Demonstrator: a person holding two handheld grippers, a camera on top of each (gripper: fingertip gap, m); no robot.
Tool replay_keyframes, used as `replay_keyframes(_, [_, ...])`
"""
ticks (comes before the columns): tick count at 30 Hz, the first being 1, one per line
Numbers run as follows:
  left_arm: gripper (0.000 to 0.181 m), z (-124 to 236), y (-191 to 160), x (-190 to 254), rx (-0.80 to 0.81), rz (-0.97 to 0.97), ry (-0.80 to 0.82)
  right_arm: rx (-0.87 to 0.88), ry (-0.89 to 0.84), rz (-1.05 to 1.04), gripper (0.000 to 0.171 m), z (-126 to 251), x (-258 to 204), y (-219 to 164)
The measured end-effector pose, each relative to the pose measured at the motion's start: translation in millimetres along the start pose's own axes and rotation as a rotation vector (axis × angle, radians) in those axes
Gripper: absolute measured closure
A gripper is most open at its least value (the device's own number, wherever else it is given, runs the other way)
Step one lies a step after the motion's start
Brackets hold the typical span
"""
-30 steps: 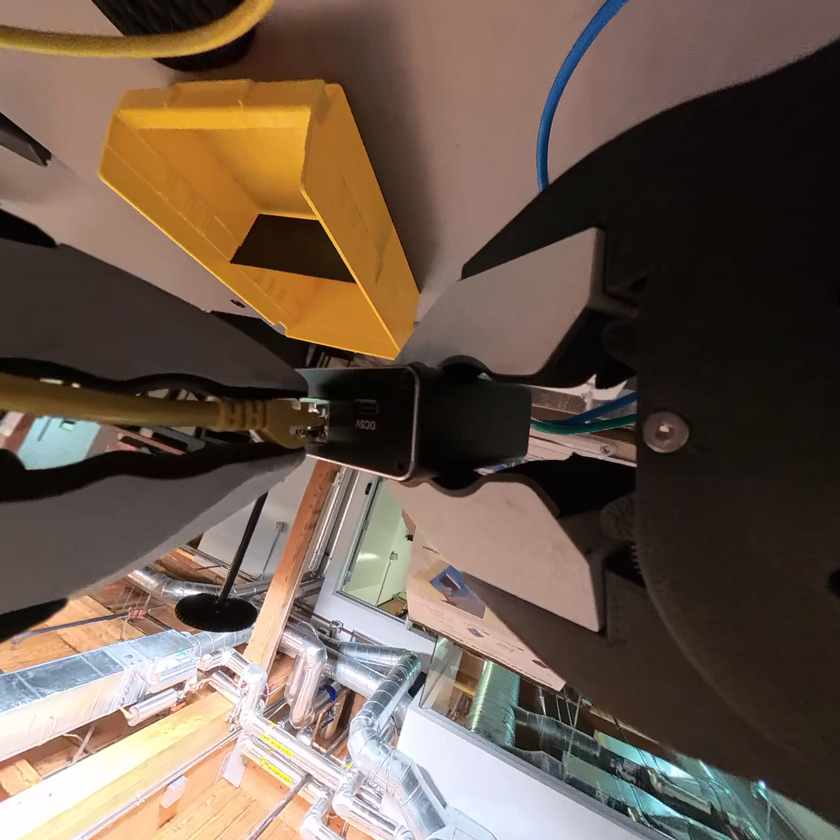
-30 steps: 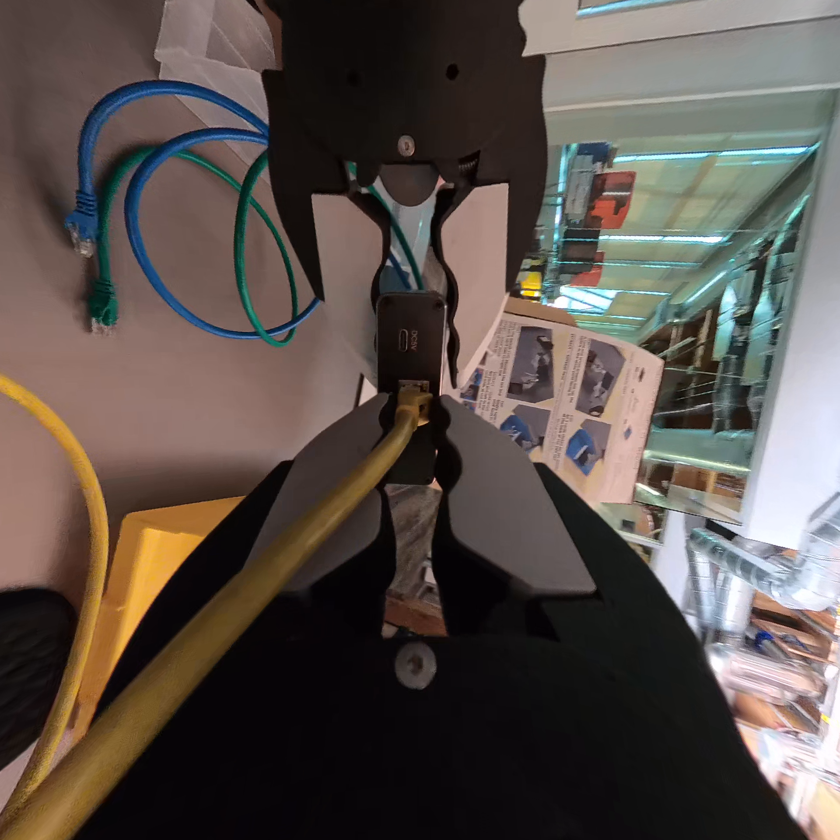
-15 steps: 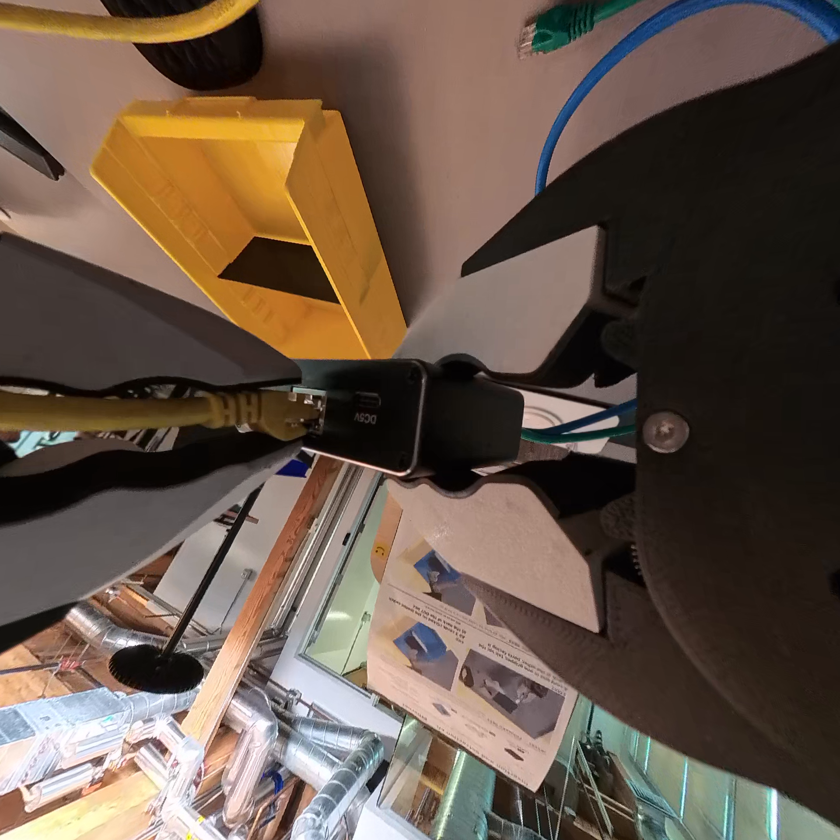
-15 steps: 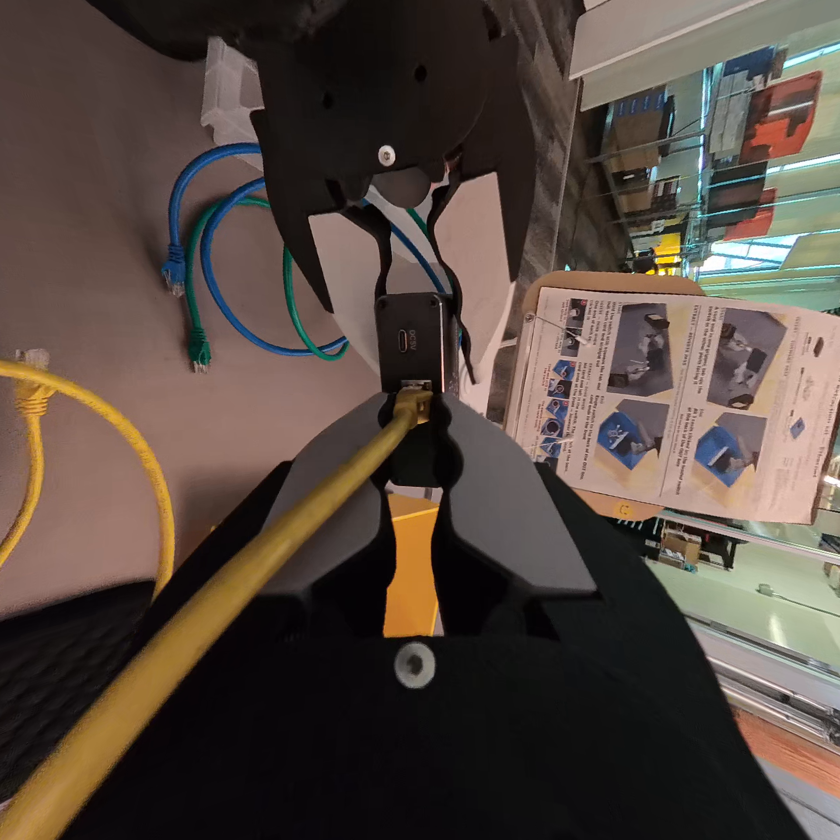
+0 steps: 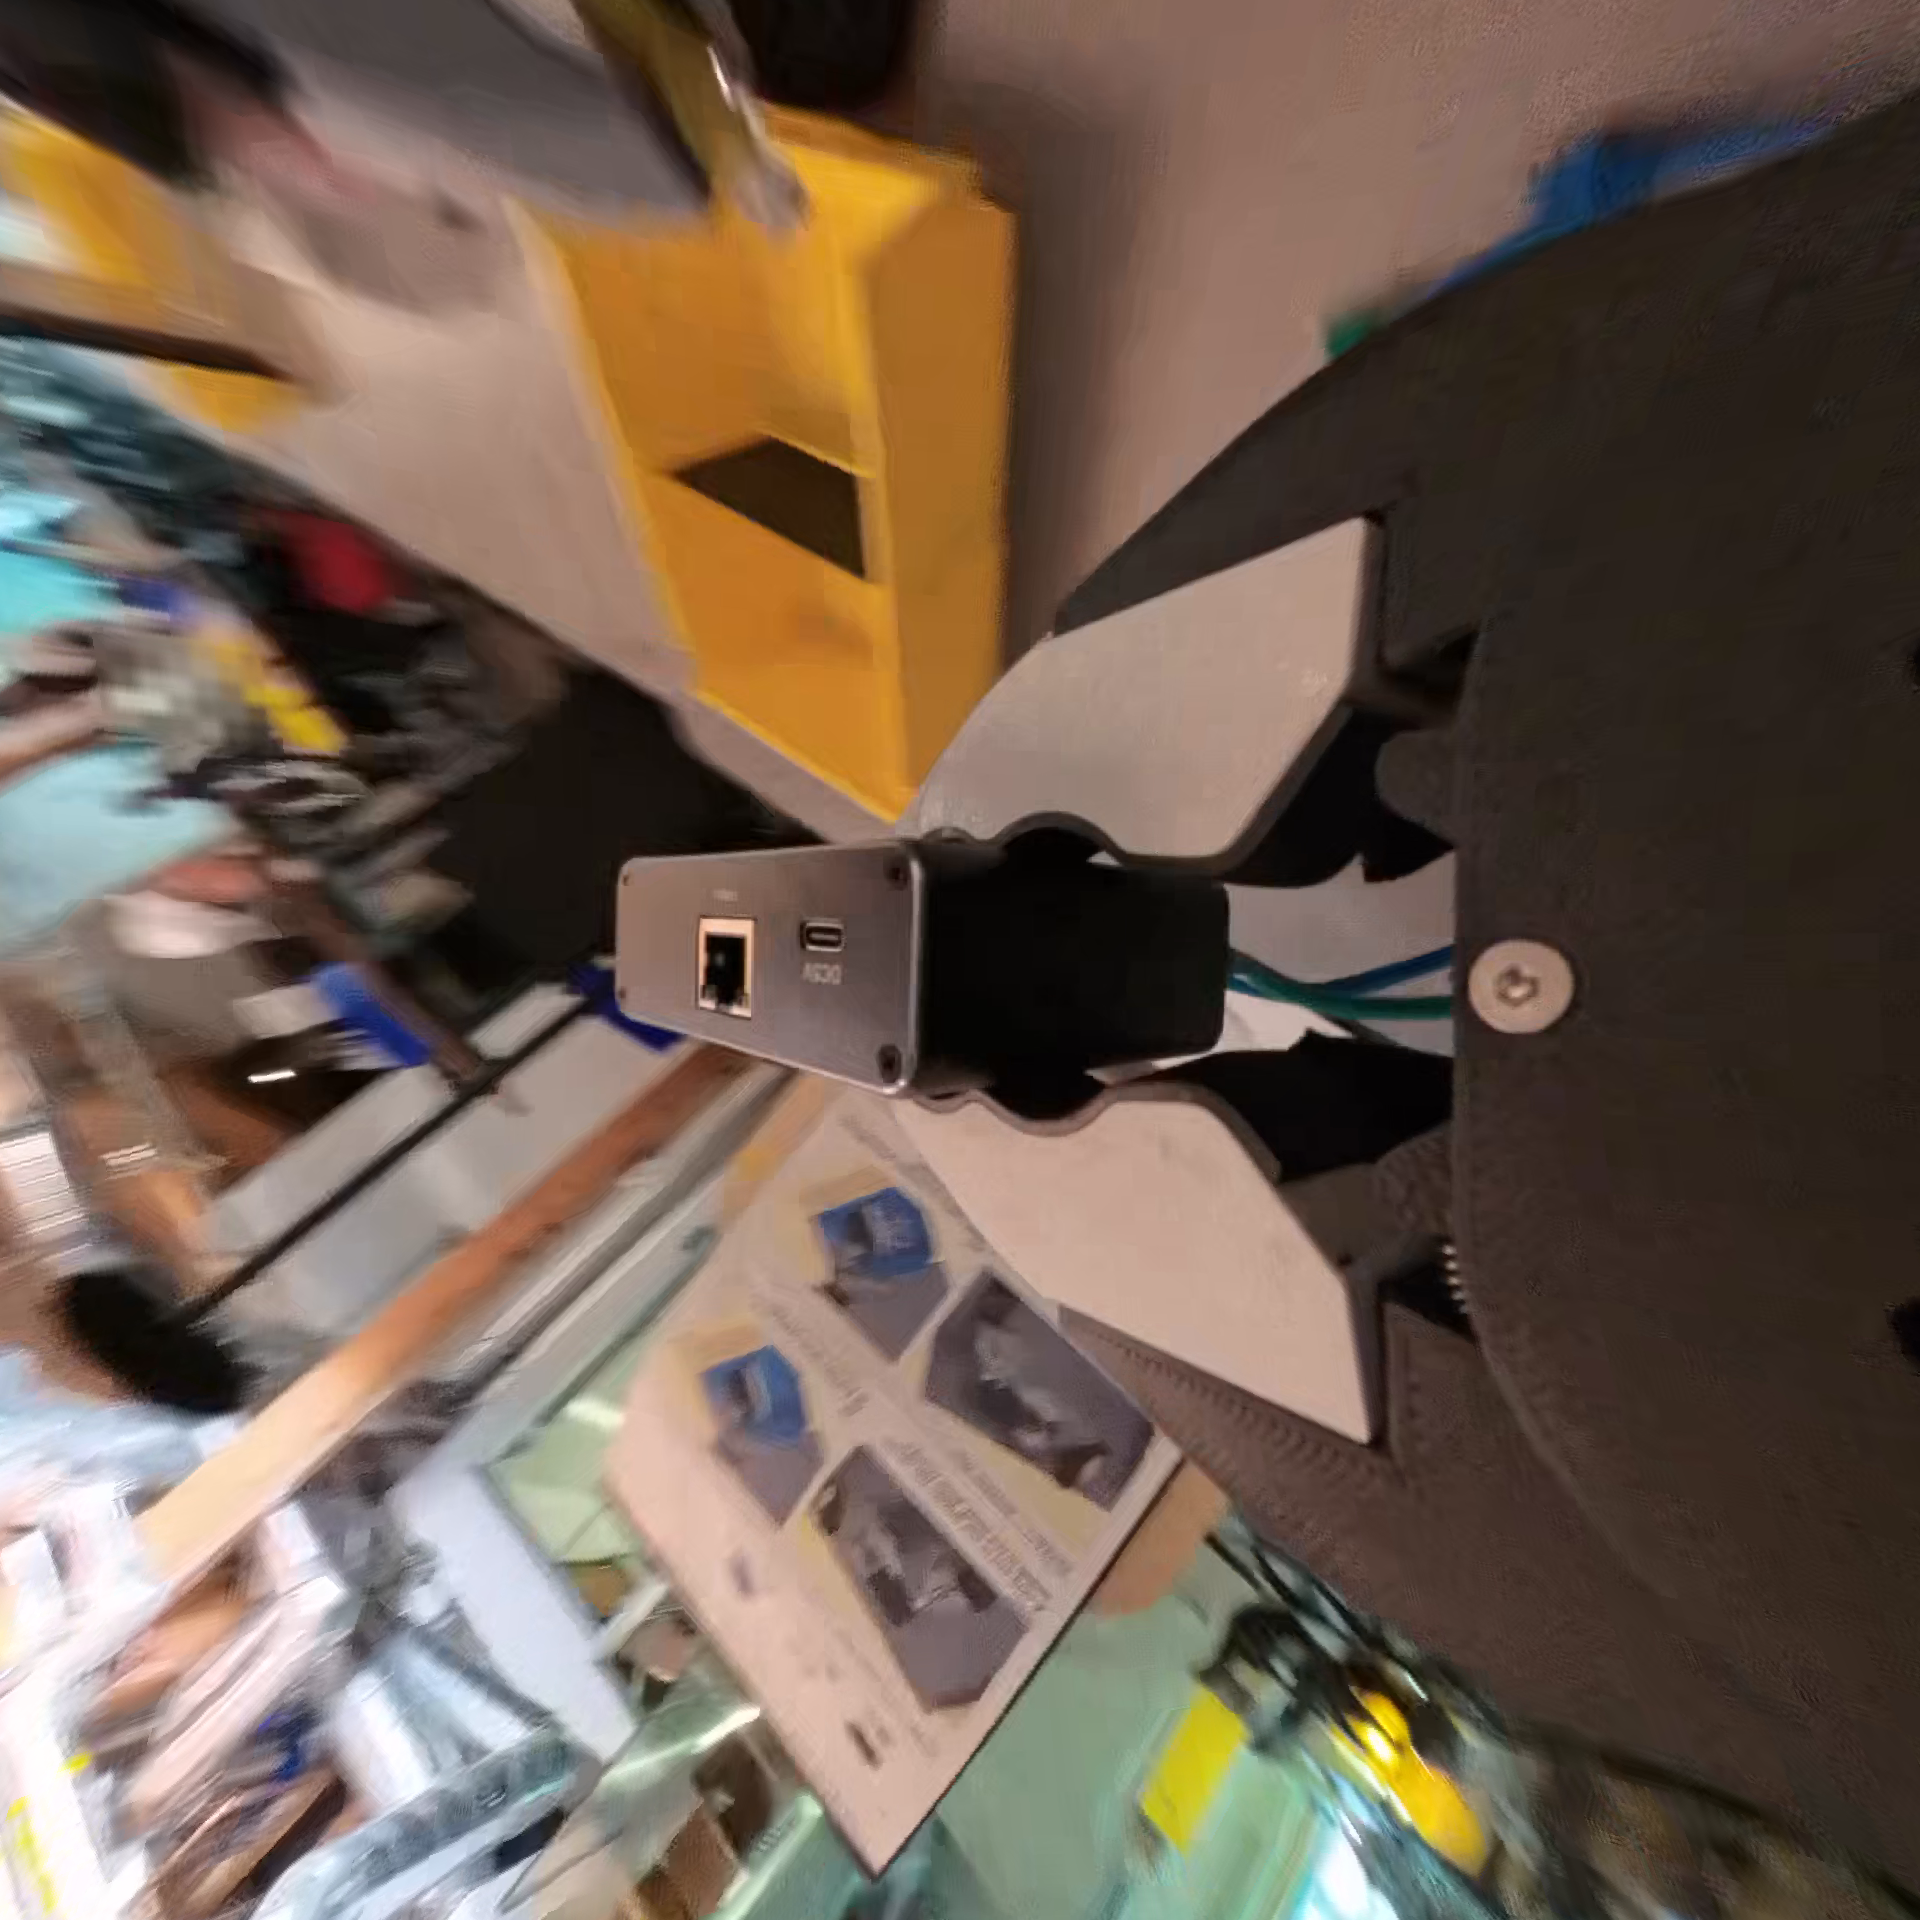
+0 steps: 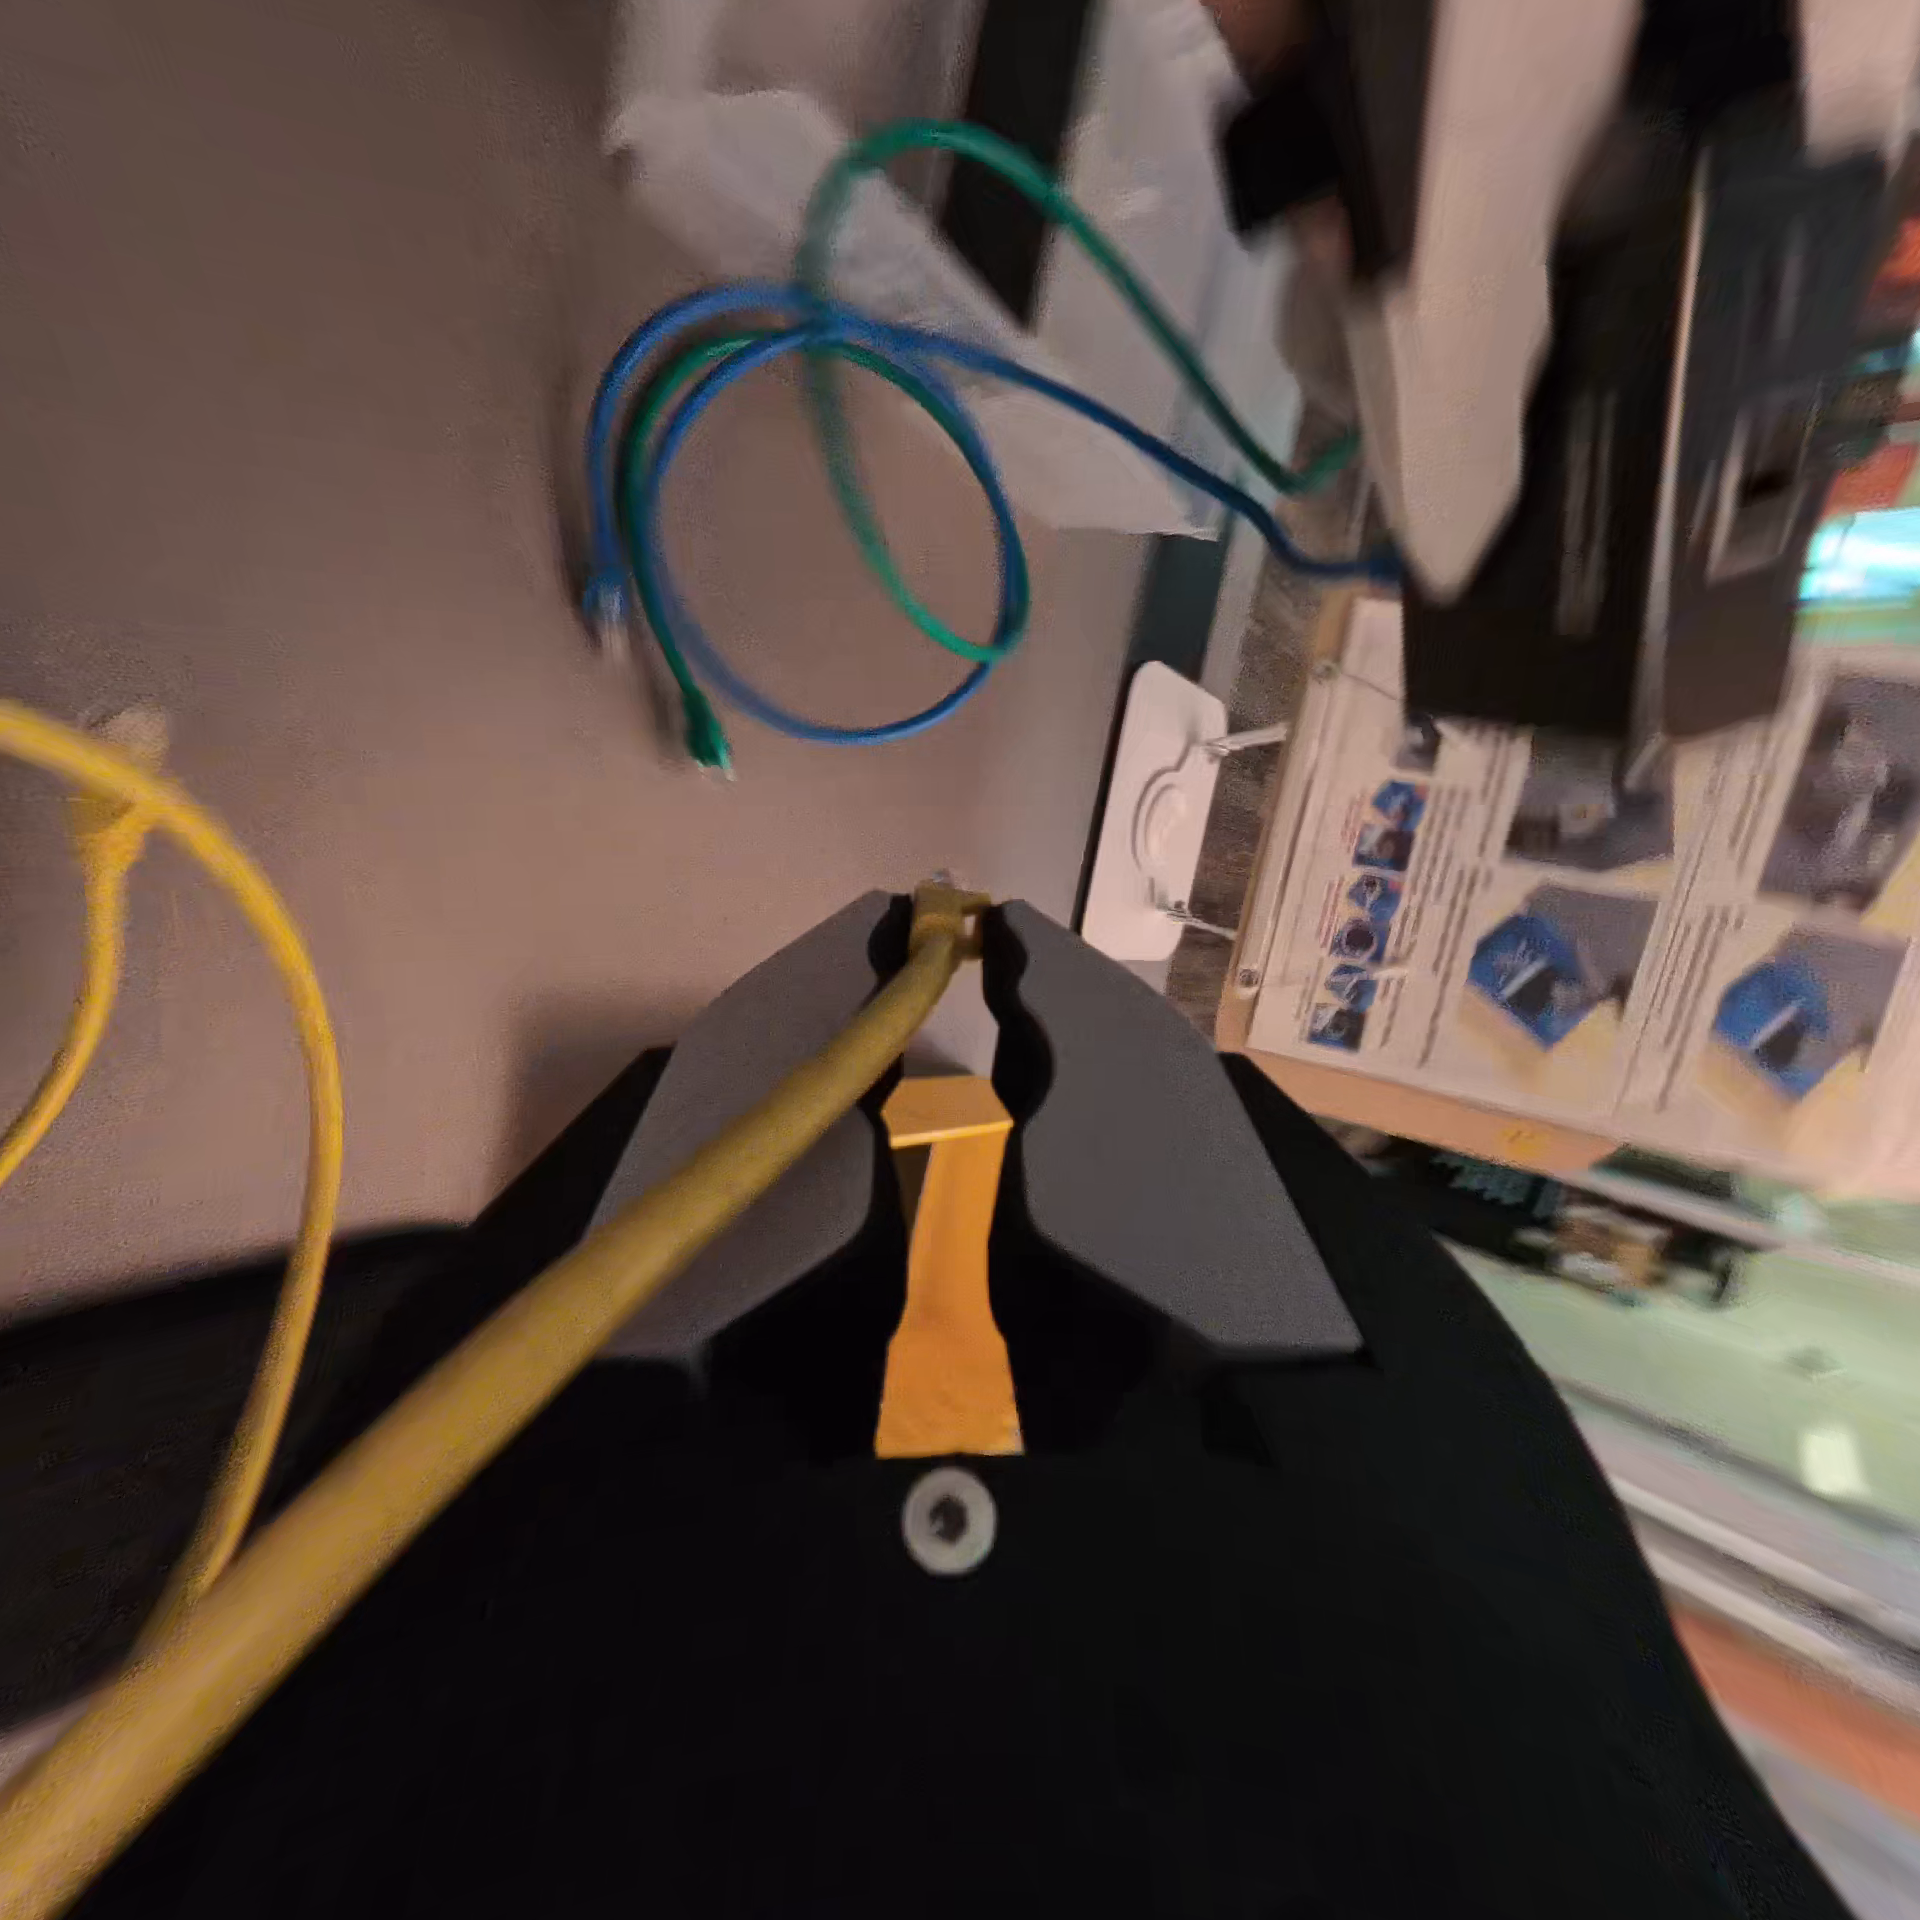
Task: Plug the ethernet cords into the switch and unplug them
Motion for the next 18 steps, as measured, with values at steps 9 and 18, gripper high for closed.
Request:
replay_keyframes(9, [0.145,37,21,-33,0.100,0.070,0.053,-0.279,-0.270,-0.292,0.157,62,119,-116])
replay_keyframes(18, [0.145,27,20,-22,0.096,0.098,0.002,-0.582,-0.176,-0.441,0.156,63,141,-222])
Point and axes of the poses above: each gripper's, where its closed fingertips meet, z back along the fingers, y out of its top, x = y × z across the jaws, the point moved 2 cm from there along z, back along the fingers, and after that the axes turned 4 degrees about z, right-handed, at the moved point
